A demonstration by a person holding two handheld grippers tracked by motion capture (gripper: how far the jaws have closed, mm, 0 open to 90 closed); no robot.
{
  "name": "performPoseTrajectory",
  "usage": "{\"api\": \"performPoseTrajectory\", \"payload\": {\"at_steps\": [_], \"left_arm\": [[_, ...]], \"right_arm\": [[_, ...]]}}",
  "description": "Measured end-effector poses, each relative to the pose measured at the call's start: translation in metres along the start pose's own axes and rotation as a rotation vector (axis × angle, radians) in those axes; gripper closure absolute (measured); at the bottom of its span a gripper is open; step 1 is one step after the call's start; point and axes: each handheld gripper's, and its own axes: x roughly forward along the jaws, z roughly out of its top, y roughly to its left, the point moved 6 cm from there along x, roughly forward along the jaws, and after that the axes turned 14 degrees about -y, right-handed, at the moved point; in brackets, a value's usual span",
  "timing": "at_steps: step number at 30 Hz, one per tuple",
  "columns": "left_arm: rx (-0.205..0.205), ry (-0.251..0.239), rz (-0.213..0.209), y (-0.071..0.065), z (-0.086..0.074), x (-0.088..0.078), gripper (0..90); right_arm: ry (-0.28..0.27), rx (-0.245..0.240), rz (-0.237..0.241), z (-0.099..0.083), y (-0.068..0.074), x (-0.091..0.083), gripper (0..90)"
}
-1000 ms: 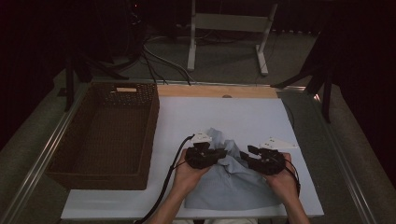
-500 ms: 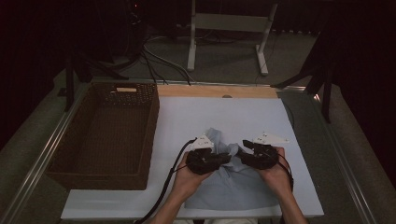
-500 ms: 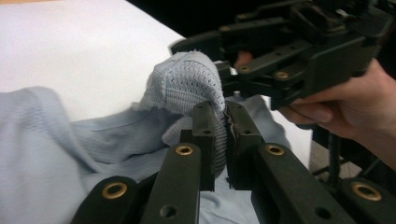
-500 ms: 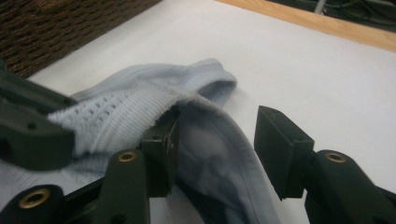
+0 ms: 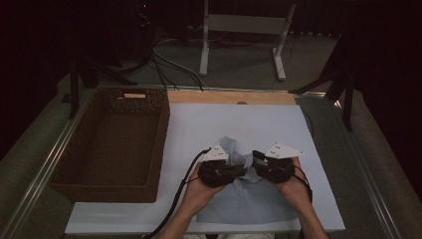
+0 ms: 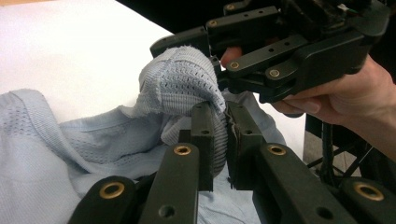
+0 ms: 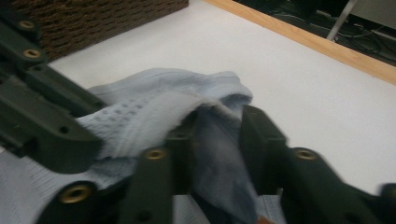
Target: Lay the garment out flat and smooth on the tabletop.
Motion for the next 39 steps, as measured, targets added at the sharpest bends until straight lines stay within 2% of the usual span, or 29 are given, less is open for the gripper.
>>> {"api": "performPoseTrajectory", "payload": {"at_steps": [5, 8, 11, 12, 16, 17, 18, 23, 27, 30, 36, 39], "left_arm": [[-0.003, -0.004, 0.010, 0.002, 0.001, -0.001, 84.5], [0.000, -0.006, 0.014, 0.003, 0.001, -0.002, 83.7], [0.008, -0.010, 0.024, 0.003, 0.001, -0.001, 83.8], [0.008, -0.010, 0.025, 0.003, 0.001, -0.001, 83.8], [0.010, -0.002, 0.027, 0.003, -0.001, 0.001, 83.9], [0.010, -0.002, 0.027, 0.003, -0.001, 0.001, 84.0], [0.012, -0.001, 0.028, 0.003, -0.001, 0.001, 83.9], [0.038, 0.019, 0.049, 0.001, -0.006, 0.007, 83.9], [0.047, 0.023, 0.054, 0.001, -0.008, 0.010, 83.9], [0.053, 0.024, 0.060, 0.000, -0.009, 0.011, 83.9], [0.078, 0.034, 0.065, -0.002, -0.011, 0.013, 83.8], [0.081, 0.034, 0.067, -0.002, -0.011, 0.014, 83.8]], "right_arm": [[0.022, -0.013, 0.012, -0.002, 0.003, 0.001, 88.2], [0.024, -0.011, 0.013, -0.002, 0.003, 0.001, 89.9], [0.039, 0.020, -0.014, -0.002, 0.001, -0.001, 89.9], [0.036, 0.027, -0.012, -0.001, 0.001, -0.001, 89.2], [0.027, 0.049, -0.048, 0.001, -0.004, -0.005, 73.6], [0.027, 0.049, -0.048, 0.001, -0.004, -0.005, 73.6], [0.017, 0.069, -0.071, 0.002, -0.008, -0.007, 63.7], [-0.018, 0.141, -0.122, 0.006, -0.016, -0.015, 51.0], [-0.062, 0.194, -0.086, 0.012, -0.016, -0.022, 46.6], [-0.054, 0.203, -0.050, 0.012, -0.012, -0.021, 44.9], [-0.051, 0.245, -0.015, 0.011, -0.010, -0.015, 48.0], [-0.045, 0.245, -0.004, 0.010, -0.007, -0.013, 49.7]]}}
